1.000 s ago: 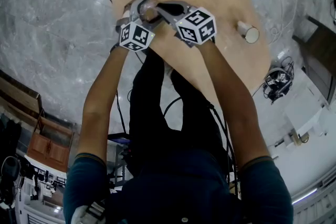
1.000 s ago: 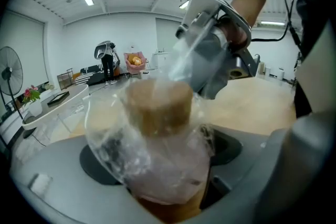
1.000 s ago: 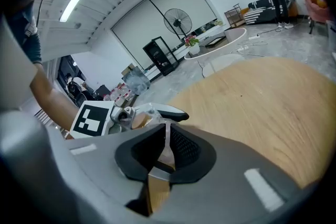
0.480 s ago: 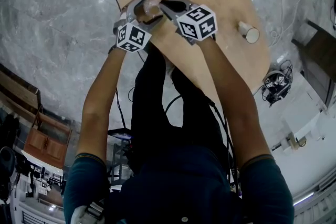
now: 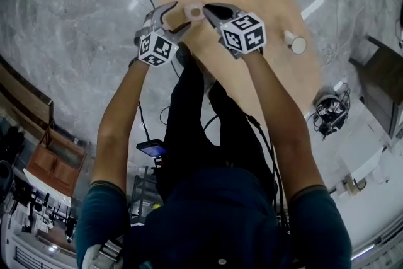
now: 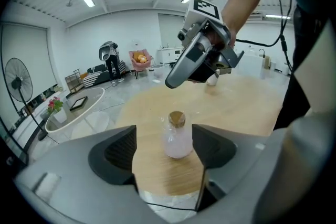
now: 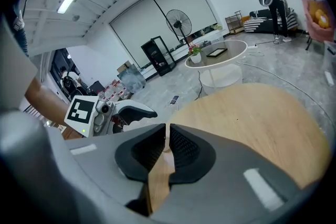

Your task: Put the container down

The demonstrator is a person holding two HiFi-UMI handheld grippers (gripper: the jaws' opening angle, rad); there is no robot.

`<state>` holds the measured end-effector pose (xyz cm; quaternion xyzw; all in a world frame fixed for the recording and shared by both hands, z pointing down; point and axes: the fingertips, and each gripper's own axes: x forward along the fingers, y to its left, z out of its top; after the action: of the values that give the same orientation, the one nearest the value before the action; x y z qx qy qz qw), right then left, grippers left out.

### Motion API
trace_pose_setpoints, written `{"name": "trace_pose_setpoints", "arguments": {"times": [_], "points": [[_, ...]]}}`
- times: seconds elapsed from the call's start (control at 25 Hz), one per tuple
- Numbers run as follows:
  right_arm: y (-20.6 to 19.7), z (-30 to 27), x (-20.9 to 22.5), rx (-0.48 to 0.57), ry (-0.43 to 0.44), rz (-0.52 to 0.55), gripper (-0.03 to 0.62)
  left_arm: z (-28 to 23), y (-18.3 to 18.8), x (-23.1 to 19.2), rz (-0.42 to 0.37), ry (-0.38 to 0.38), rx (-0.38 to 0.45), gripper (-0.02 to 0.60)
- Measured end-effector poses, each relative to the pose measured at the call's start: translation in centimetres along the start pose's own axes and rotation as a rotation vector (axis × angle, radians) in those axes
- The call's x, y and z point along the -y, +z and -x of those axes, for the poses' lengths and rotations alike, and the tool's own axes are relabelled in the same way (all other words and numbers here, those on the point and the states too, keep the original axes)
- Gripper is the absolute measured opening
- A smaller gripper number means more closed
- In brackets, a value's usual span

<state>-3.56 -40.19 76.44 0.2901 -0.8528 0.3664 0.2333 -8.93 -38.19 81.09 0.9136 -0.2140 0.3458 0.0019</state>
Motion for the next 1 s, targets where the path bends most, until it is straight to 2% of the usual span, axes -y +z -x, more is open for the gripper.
{"name": "trace_pose_setpoints", "arguments": {"times": [0.12, 0.32, 0.48, 0.56, 1.0], "points": [[1.7, 1.7, -1.5, 0.013, -0.006, 0.018, 0.014, 2.9, 2.0, -1.0, -0.019, 0.027, 0.008, 0.293], [5.4, 5.4, -4.0, 0.045, -0.021, 0.041, 0.014, 8.5, 7.5, -3.4, -0.005, 0.116, 0.073, 0.202], [8.6, 8.9, -7.1, 0.107, -0.005, 0.062, 0.012, 13.6, 11.0, -5.0, -0.004, 0.188, 0.096, 0.052], [10.3, 10.8, -9.1, 0.140, 0.004, 0.083, 0.012, 16.3, 12.5, -5.6, -0.009, 0.226, 0.100, 0.000], [18.2, 23.2, -19.7, 0.321, 0.062, 0.237, 0.009, 30.8, 21.8, -6.8, 0.002, 0.473, 0.183, 0.000]]}}
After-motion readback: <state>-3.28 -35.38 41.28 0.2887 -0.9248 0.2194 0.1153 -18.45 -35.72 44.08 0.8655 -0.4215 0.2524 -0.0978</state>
